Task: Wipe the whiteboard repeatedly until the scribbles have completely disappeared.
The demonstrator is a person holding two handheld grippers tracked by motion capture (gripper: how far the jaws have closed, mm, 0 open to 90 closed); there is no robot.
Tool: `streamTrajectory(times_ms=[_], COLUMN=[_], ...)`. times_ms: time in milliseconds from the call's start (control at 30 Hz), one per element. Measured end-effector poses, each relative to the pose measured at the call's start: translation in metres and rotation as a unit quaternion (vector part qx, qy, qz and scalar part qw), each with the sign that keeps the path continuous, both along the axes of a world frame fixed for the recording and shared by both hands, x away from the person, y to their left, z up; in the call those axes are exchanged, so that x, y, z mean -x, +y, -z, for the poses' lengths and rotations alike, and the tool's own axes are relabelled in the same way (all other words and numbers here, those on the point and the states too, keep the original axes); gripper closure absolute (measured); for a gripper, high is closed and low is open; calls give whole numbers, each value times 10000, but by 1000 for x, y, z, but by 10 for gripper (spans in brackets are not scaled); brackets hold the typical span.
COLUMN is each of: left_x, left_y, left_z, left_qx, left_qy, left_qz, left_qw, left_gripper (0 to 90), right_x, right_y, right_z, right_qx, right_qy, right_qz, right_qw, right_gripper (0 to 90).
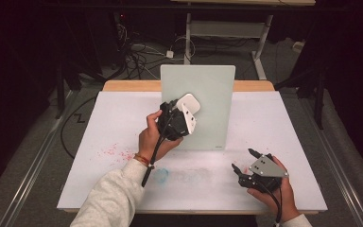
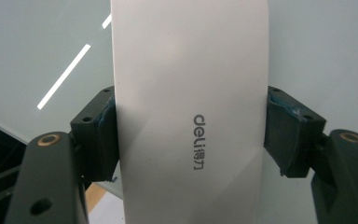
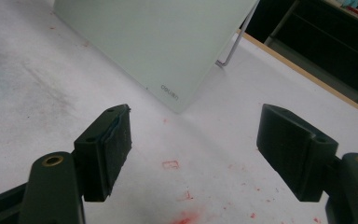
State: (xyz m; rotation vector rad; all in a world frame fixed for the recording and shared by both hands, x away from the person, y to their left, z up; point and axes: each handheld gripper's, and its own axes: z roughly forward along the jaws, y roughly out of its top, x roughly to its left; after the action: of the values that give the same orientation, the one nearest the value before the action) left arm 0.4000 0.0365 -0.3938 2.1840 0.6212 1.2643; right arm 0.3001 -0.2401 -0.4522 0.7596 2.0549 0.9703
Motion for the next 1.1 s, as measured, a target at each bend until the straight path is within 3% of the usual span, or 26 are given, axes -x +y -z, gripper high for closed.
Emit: streamTrajectory(times_ms=[200,233,267,433,467,600,767,967,1100], left_x=[9,13,15,20,21,26,33,33,32], left_y=[1,2,3,3,2,3,-1,-1,3], left_z=[24,35,39,53,54,64,85,83,76], left_qx=[-266,-481,-531,-753,-904,-1068,-1449,-1381,-1112], left_qy=[65,25,34,31,73,324,368,435,579], left_qz=[97,154,181,242,249,375,549,561,567], left_qw=[9996,9987,9984,9969,9956,9930,9872,9879,9905], left_gripper=[285,285,285,285,285,285,285,286,286], right_x=[0,0,0,0,0,-1,-2,-1,-1], right_y=[0,0,0,2,2,1,1,1,-2], right_z=[0,0,0,0,0,0,0,-1,-3], right_qx=[3,9,11,36,47,68,46,61,40], right_qy=[-14,-10,3,-12,-27,-25,-4,-55,-94], right_qz=[0,-4,11,14,2,12,46,37,57], right_qw=[10000,10000,10000,10000,10000,10000,10000,10000,9999], right_gripper=[267,267,267,268,267,267,267,267,268])
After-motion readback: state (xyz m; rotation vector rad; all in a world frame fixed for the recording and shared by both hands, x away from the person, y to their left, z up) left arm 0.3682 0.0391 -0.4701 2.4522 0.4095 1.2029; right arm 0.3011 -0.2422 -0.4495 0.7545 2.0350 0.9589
